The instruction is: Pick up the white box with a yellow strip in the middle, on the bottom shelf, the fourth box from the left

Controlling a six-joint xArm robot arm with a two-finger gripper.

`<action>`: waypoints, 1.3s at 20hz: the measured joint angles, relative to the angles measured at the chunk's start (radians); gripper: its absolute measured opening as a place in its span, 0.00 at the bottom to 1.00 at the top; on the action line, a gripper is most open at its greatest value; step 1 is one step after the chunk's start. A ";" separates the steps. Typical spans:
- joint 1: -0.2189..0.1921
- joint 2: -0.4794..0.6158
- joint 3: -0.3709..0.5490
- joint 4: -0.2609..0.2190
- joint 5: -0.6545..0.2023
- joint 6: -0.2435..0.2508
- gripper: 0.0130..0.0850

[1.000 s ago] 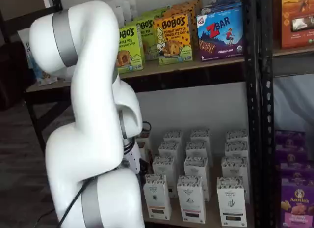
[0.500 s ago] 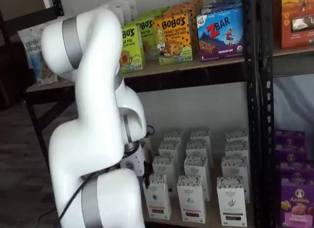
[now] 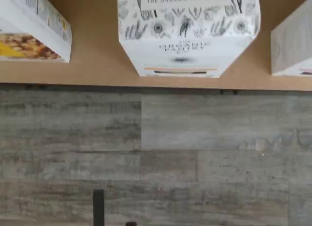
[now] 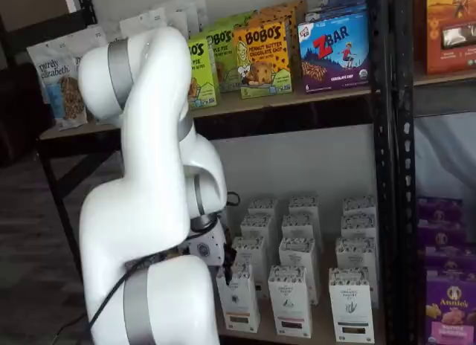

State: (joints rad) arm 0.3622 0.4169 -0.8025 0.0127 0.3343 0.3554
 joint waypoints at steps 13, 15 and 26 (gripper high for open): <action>-0.026 0.185 -0.246 0.030 0.088 -0.051 1.00; -0.033 0.211 -0.278 0.008 0.097 -0.039 1.00; -0.070 0.337 -0.434 -0.006 0.106 -0.063 1.00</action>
State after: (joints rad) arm 0.2926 0.7539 -1.2366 0.0066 0.4405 0.2924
